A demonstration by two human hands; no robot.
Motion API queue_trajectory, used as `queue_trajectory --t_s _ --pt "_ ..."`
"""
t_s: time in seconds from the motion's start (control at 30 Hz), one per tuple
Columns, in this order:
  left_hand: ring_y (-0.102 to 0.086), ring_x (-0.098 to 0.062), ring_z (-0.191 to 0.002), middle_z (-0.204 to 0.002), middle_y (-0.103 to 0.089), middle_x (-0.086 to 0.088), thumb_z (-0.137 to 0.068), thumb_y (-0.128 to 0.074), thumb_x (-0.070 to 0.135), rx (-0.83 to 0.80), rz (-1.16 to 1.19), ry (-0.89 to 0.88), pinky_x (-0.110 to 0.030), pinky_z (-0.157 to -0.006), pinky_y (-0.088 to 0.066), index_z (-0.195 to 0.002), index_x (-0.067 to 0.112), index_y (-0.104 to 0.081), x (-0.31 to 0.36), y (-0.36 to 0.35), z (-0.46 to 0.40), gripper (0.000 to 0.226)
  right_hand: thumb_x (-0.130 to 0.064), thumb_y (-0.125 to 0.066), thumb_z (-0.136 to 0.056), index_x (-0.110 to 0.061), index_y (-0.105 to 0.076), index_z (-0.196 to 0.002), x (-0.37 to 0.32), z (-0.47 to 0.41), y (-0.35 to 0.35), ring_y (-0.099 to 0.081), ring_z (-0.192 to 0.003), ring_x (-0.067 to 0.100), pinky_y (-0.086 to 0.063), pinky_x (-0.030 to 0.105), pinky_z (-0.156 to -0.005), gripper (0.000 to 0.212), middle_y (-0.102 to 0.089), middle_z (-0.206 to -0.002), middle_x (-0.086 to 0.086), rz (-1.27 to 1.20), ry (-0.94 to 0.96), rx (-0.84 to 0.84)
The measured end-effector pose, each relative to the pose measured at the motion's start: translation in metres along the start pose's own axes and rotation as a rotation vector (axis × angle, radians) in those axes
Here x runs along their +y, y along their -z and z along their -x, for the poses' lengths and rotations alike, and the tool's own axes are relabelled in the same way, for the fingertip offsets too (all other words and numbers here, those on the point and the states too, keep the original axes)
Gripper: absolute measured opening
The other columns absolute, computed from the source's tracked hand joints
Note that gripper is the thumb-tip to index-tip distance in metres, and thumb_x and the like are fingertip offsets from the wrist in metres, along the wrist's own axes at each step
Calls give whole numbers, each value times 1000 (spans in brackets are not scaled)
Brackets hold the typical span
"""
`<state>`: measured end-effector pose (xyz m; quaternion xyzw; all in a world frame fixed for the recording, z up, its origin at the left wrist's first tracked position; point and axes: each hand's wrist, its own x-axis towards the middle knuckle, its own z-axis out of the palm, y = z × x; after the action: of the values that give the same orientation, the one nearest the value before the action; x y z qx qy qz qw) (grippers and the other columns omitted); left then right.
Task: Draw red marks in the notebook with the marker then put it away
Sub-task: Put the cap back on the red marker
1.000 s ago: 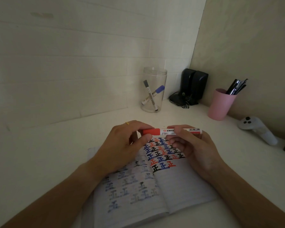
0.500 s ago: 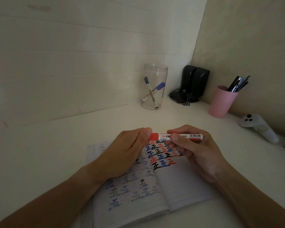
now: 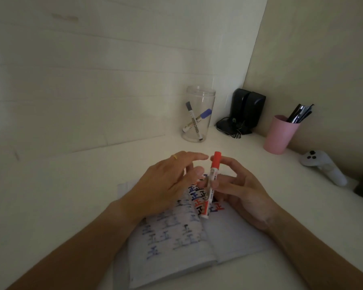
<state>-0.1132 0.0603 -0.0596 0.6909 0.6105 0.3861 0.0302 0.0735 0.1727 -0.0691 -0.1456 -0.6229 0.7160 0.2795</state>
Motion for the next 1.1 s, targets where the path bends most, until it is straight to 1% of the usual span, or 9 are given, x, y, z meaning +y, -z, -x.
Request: queue_trajectory --t_s 0.07,0.17,0.33,0.5,0.7,0.8,0.87,1.0,1.1 --pt "-53 0 -86 -103 -57 18 -99 -28 57 -10 -211 7 -19 -77 -40 -136 44 -44 -12 0 0 42 0 -78 -81 -17 -59 -136 0 -1 0 -70 -98 41 -56 51 -88 61 -74 -104 26 67 -29 21" --pt "-55 -10 -101 -113 -62 8 -98 -27 56 21 -350 61 -35 -88 -47 -135 42 -46 -22 3 0 44 -2 -78 -79 -20 -60 -136 -3 -2 -9 -71 -80 22 -56 29 -69 63 -74 -89 12 183 -47 81" --pt "-57 -21 -107 -118 -63 2 -101 -26 52 101 -466 107 -42 -87 -48 -132 39 -49 -35 8 3 41 1 -77 -82 -27 -50 -140 -28 -25 -23 -74 -80 25 -60 40 -77 70 -76 -90 12 494 -100 254" --pt "-59 -26 -105 -116 -65 -2 -98 -16 54 117 -494 145 -41 -84 -46 -132 35 -51 -36 12 3 53 -4 -77 -85 -28 -44 -131 -99 -101 -28 -70 -81 12 -56 25 -69 61 -70 -89 2 730 277 583" --pt "-54 -26 -112 -129 -58 0 -89 7 54 56 -576 228 -38 -82 -43 -142 33 -40 -41 17 3 74 -4 -67 -92 -16 -43 -130 -151 -181 -31 -65 -63 4 -43 1 -49 47 -70 -80 3 818 622 852" --pt "-48 -25 -117 -142 -50 3 -84 19 51 16 -621 212 -38 -79 -38 -148 32 -29 -46 16 2 82 1 -63 -91 -15 -44 -125 -148 -203 -26 -62 -65 4 -39 -1 -47 43 -74 -88 9 924 616 881" --pt "-51 -24 -113 -133 -55 1 -87 13 53 54 -600 229 -38 -79 -39 -145 34 -34 -45 16 2 77 3 -62 -89 -15 -46 -122 -138 -214 -21 -56 -65 0 -38 -2 -48 40 -73 -89 9 988 578 869" --pt "-56 -25 -108 -121 -61 -2 -93 1 56 93 -564 246 -38 -81 -43 -139 34 -43 -45 15 1 67 -6 -70 -88 -15 -56 -113 -119 -229 -8 -59 -73 9 -45 11 -56 30 -72 -97 7 1075 462 841" --pt "-58 -26 -106 -117 -63 -4 -98 -10 54 119 -503 263 -40 -84 -46 -136 35 -47 -47 13 1 56 -14 -72 -89 -16 -64 -108 -110 -239 0 -54 -77 7 -34 12 -54 21 -74 -101 4 1146 405 853"
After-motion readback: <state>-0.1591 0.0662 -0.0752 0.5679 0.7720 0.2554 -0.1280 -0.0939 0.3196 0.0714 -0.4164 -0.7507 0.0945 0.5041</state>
